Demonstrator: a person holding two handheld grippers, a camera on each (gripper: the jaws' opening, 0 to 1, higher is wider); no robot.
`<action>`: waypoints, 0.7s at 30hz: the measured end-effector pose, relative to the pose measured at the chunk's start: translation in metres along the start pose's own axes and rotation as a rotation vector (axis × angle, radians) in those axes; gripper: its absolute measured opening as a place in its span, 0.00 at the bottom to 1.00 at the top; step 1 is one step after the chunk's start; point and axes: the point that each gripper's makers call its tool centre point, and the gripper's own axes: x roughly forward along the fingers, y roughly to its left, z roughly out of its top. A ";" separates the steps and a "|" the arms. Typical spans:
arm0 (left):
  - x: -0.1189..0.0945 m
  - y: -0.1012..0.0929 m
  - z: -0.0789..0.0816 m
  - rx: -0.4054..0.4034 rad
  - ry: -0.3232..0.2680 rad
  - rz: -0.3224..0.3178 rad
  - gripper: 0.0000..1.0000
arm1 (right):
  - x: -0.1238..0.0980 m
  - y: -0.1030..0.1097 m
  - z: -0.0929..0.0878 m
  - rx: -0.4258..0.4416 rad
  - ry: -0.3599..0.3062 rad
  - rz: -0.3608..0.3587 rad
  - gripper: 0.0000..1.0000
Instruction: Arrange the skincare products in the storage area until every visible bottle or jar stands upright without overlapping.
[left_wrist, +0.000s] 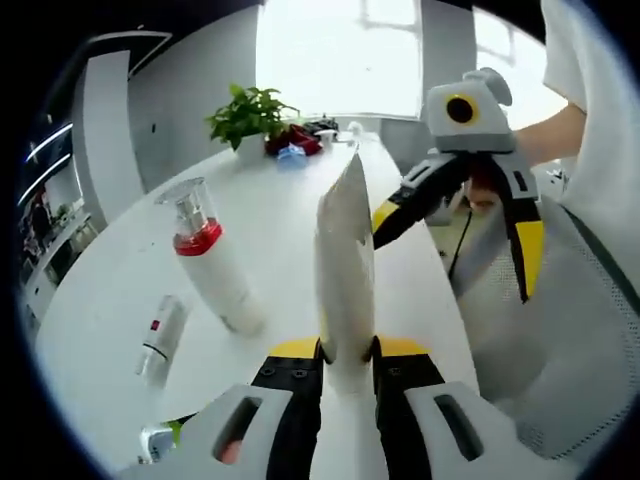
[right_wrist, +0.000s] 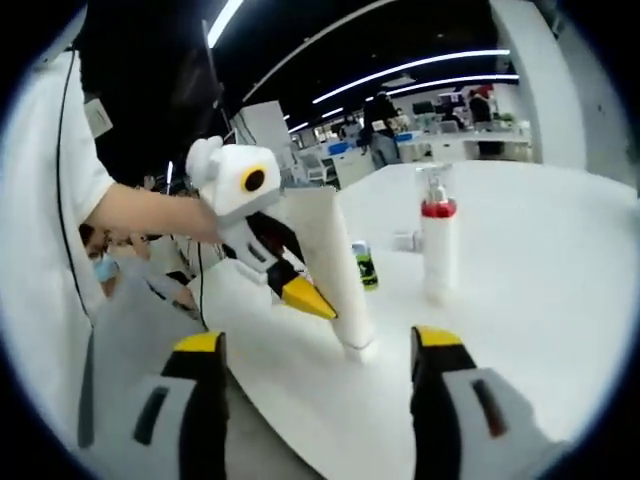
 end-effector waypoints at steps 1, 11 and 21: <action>0.000 0.006 0.001 -0.001 -0.002 0.007 0.15 | -0.001 -0.001 0.000 0.005 0.000 -0.004 0.75; 0.000 0.051 0.005 -0.014 -0.008 0.047 0.15 | -0.006 -0.008 -0.001 0.029 -0.012 -0.044 0.76; 0.004 0.093 0.009 -0.008 -0.018 0.096 0.16 | -0.006 -0.009 -0.004 0.037 -0.004 -0.053 0.76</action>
